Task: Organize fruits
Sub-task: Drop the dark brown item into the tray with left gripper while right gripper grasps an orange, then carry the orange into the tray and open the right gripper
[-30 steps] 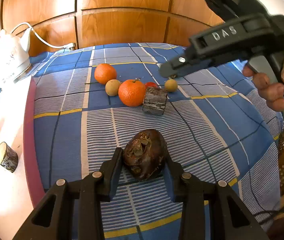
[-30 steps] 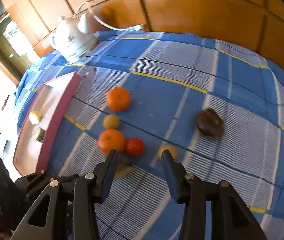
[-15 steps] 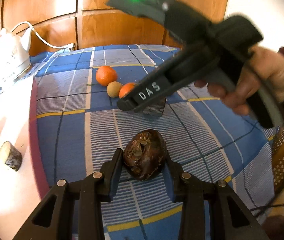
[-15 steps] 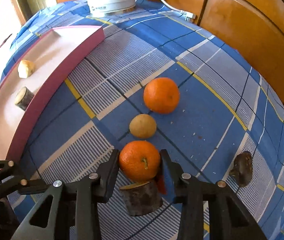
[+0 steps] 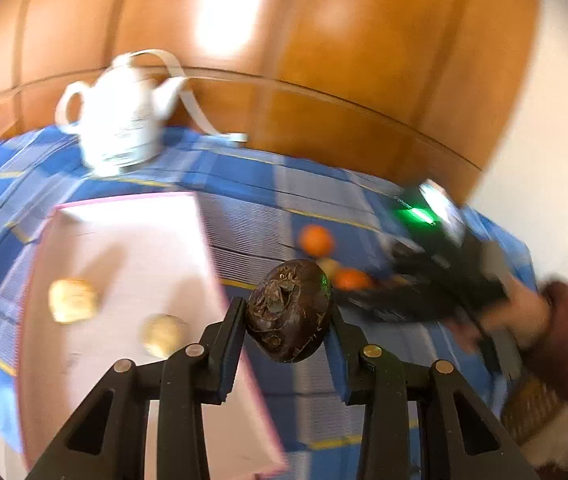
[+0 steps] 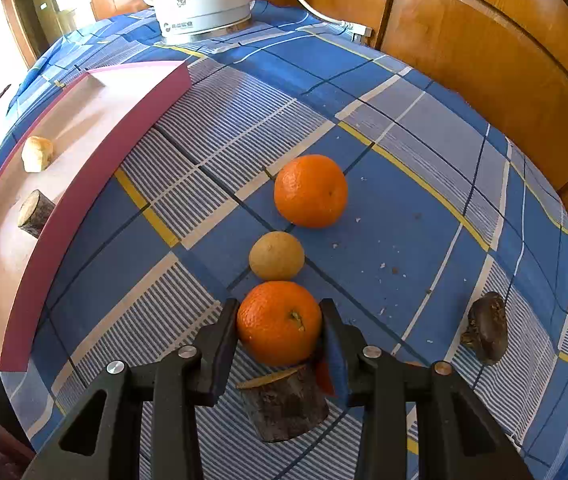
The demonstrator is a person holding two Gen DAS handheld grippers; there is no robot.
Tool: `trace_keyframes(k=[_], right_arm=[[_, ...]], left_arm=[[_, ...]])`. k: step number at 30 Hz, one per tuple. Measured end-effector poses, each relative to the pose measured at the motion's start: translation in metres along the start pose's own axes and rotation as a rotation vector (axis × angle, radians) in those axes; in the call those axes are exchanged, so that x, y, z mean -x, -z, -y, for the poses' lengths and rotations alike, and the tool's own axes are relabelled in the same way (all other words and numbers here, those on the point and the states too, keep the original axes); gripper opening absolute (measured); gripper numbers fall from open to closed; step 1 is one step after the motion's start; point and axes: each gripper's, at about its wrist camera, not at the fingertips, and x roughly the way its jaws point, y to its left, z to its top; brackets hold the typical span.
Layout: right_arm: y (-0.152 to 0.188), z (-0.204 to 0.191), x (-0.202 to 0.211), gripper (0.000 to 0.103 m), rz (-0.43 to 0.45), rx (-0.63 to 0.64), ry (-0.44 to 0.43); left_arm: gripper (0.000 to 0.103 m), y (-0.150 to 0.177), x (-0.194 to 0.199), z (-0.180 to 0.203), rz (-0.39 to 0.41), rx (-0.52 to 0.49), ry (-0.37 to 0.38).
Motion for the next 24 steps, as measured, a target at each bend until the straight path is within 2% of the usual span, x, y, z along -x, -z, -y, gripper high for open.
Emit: trace_keyframes(k=[6,11,14,18,21,24], right_arm=[[0.001,-0.002,0.001,0.04,0.009,0.001,0.011],[0.005,-0.002,0.004,0.04,0.018,0.0,0.017],[0.007,-0.004,0.005,0.04,0.022,0.004,0.022],[0.009,-0.005,0.006,0.04,0.027,0.002,0.024],[0.009,-0.005,0.007,0.04,0.031,-0.002,0.023],[0.01,-0.005,0.008,0.04,0.036,-0.009,0.024]], left_arm=[[0.038,-0.03,-0.016,-0.067,-0.011,0.157,-0.115],[0.038,-0.045,-0.04,-0.106,-0.025,0.194,-0.205],[0.038,-0.051,-0.054,-0.119,-0.03,0.189,-0.267],[0.042,-0.055,-0.064,-0.133,-0.036,0.207,-0.311],[0.05,-0.054,-0.057,-0.131,-0.014,0.213,-0.326],[0.05,-0.048,-0.045,-0.124,0.003,0.232,-0.356]])
